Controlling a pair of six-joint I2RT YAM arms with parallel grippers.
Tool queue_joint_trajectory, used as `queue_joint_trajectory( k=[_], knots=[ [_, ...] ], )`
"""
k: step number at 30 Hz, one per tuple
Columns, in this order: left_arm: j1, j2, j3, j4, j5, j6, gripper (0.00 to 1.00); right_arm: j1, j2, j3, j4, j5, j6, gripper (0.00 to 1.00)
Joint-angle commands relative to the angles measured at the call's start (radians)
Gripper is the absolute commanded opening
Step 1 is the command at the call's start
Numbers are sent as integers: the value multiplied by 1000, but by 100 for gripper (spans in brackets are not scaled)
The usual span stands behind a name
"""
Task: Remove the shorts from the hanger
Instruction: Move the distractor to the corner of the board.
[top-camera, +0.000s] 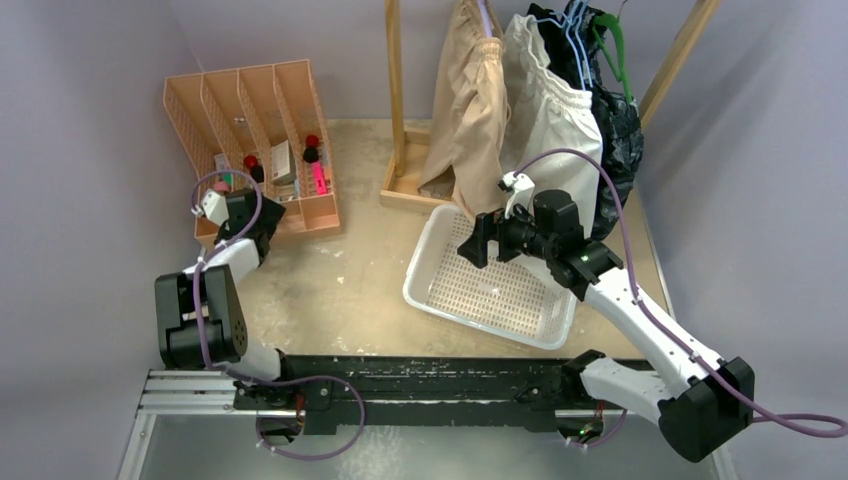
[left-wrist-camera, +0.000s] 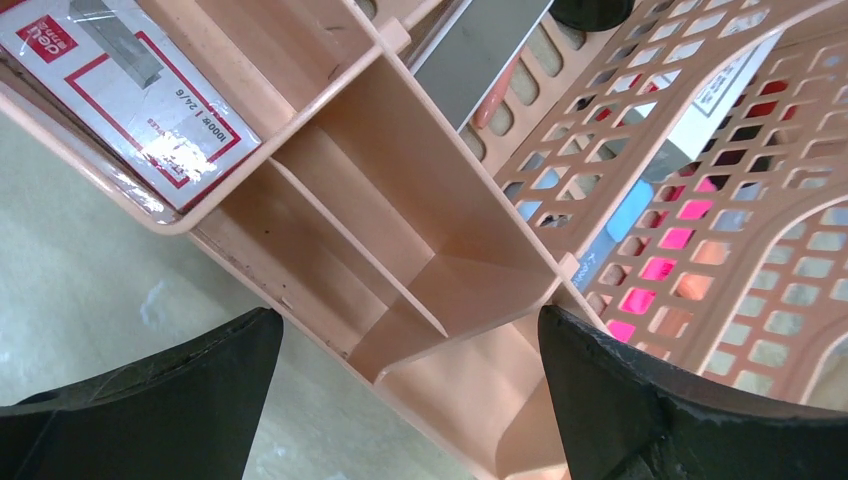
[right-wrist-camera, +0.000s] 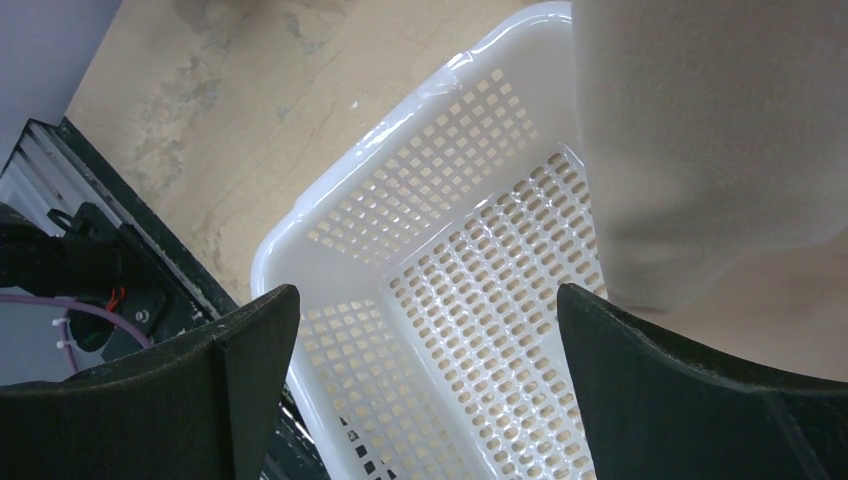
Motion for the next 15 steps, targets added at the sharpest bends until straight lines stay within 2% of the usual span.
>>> queue_joint_trajectory(
  k=[1, 8, 12, 15],
  knots=[
    [18, 87, 121, 135, 33, 138, 100, 3, -16, 5, -7, 23, -26, 100],
    [19, 180, 216, 122, 142, 194, 100, 2, -11, 21, -32, 35, -40, 100],
    [22, 170, 252, 39, 38, 227, 100, 2, -21, 21, -41, 37, -37, 99],
    [29, 181, 288, 42, 50, 253, 100, 2, -32, 20, -47, 41, -34, 100]
  ],
)
